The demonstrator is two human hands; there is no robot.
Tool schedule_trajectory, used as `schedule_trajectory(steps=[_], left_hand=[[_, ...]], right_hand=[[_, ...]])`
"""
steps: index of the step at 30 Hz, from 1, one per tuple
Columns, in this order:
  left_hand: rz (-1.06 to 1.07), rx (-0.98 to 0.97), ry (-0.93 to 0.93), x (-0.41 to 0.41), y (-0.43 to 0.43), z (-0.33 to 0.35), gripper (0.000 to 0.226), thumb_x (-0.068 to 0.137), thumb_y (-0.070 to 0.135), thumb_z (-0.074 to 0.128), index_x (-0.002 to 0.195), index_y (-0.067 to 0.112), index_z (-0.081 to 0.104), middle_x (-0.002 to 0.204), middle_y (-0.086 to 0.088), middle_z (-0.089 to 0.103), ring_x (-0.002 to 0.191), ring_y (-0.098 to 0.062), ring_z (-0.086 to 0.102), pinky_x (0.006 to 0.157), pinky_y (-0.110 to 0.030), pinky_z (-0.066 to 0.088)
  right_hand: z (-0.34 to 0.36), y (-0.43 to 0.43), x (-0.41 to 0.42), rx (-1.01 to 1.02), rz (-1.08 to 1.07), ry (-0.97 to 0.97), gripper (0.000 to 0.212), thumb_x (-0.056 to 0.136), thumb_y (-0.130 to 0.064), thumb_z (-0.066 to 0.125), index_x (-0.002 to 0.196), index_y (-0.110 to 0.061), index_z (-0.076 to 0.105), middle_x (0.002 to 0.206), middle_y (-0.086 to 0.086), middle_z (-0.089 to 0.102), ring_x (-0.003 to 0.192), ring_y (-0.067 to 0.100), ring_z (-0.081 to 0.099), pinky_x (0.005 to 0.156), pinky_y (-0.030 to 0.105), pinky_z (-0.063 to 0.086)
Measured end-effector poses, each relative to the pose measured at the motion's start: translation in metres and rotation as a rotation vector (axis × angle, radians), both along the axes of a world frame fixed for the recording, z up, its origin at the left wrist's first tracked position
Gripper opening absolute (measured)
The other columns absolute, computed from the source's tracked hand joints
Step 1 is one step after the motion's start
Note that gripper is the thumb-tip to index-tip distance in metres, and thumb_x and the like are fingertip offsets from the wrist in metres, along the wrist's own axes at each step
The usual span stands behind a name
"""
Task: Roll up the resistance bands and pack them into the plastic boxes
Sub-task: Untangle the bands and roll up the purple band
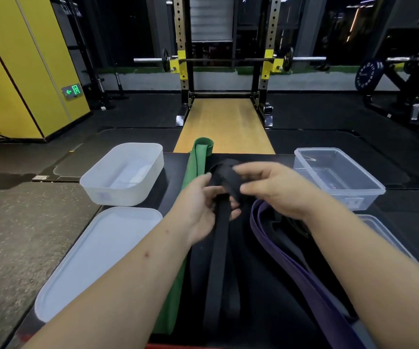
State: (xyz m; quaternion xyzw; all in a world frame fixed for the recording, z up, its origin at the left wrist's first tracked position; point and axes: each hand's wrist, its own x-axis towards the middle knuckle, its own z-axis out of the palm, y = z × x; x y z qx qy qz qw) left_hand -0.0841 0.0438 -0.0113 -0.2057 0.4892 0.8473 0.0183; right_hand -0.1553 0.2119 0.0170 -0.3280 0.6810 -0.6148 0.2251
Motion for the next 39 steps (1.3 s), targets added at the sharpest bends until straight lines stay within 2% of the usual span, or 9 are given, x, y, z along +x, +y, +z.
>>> schedule_trajectory(steps=[3,6,10,13,17,20,27,35,39], left_hand=[[-0.038,-0.05,0.011,0.0,0.0,-0.002,0.063,0.094,0.056,0.06,0.121,0.0,0.071,0.111,-0.016,0.072,0.102,-0.034,0.071,0.091,-0.048,0.058],[-0.095,-0.202,0.055,0.003,0.006,-0.006,0.02,0.094,0.024,0.069,0.089,0.007,0.077,0.093,-0.013,0.076,0.081,-0.026,0.075,0.074,-0.034,0.058],[-0.153,-0.29,0.135,0.01,0.001,-0.009,0.026,0.09,-0.004,0.065,0.07,0.008,0.077,0.081,-0.019,0.071,0.075,-0.029,0.068,0.073,-0.033,0.057],[-0.179,-0.253,0.175,0.015,-0.009,-0.003,0.019,0.091,-0.006,0.061,0.094,0.0,0.079,0.097,-0.023,0.073,0.088,-0.033,0.07,0.088,-0.04,0.058],[-0.207,-0.233,0.224,0.018,-0.023,0.006,0.026,0.093,-0.007,0.057,0.116,-0.012,0.067,0.106,-0.026,0.072,0.092,-0.033,0.071,0.087,-0.04,0.06],[-0.235,-0.223,0.228,0.021,-0.03,0.007,0.026,0.093,-0.008,0.055,0.115,-0.016,0.064,0.099,-0.023,0.072,0.084,-0.03,0.071,0.077,-0.035,0.06],[-0.174,-0.182,0.182,0.022,-0.043,-0.004,0.026,0.092,-0.007,0.056,0.114,-0.02,0.06,0.098,-0.024,0.069,0.081,-0.031,0.068,0.077,-0.033,0.059],[-0.119,-0.197,0.153,0.022,-0.047,-0.009,0.023,0.092,-0.01,0.053,0.11,-0.021,0.062,0.093,-0.023,0.07,0.075,-0.029,0.068,0.073,-0.032,0.06],[-0.07,-0.212,0.153,0.02,-0.049,-0.012,0.022,0.091,-0.01,0.054,0.107,-0.024,0.058,0.09,-0.022,0.068,0.074,-0.03,0.065,0.073,-0.033,0.057]], right_hand=[[-0.01,0.01,0.014,0.313,0.042,0.201,0.043,0.09,0.007,0.07,0.119,-0.024,0.074,0.111,-0.001,0.078,0.105,0.015,0.073,0.101,0.03,0.054],[-0.013,0.014,0.027,0.468,0.111,0.28,0.046,0.087,-0.003,0.076,0.109,-0.043,0.073,0.109,-0.009,0.077,0.103,0.005,0.071,0.1,0.025,0.054],[-0.007,0.018,0.028,0.336,0.145,0.241,0.026,0.093,-0.008,0.073,0.11,-0.027,0.08,0.103,-0.001,0.079,0.098,0.012,0.074,0.097,0.031,0.056],[-0.009,0.015,0.007,-0.028,-0.151,-0.081,0.015,0.092,-0.015,0.065,0.089,-0.008,0.078,0.081,0.016,0.073,0.072,0.03,0.068,0.073,0.037,0.059],[-0.027,0.006,-0.028,0.276,-0.578,0.066,0.01,0.093,-0.028,0.069,0.094,-0.019,0.065,0.076,0.005,0.067,0.067,0.022,0.061,0.063,0.036,0.054],[-0.023,0.0,-0.043,0.446,-0.543,0.295,0.05,0.086,-0.04,0.078,0.12,-0.048,0.043,0.08,0.0,0.066,0.075,0.016,0.065,0.065,0.031,0.047],[-0.001,-0.016,-0.077,0.488,-0.629,0.504,0.009,0.085,-0.04,0.067,0.088,-0.032,0.072,0.083,-0.007,0.067,0.085,0.016,0.062,0.072,0.033,0.051],[0.005,0.006,-0.104,0.216,-1.03,0.123,0.019,0.09,-0.03,0.06,0.089,-0.012,0.067,0.068,0.012,0.068,0.055,0.026,0.068,0.058,0.033,0.059],[-0.009,0.014,-0.108,0.286,-0.943,0.016,0.022,0.093,-0.028,0.061,0.107,-0.014,0.071,0.065,0.01,0.064,0.051,0.024,0.059,0.056,0.035,0.057]])
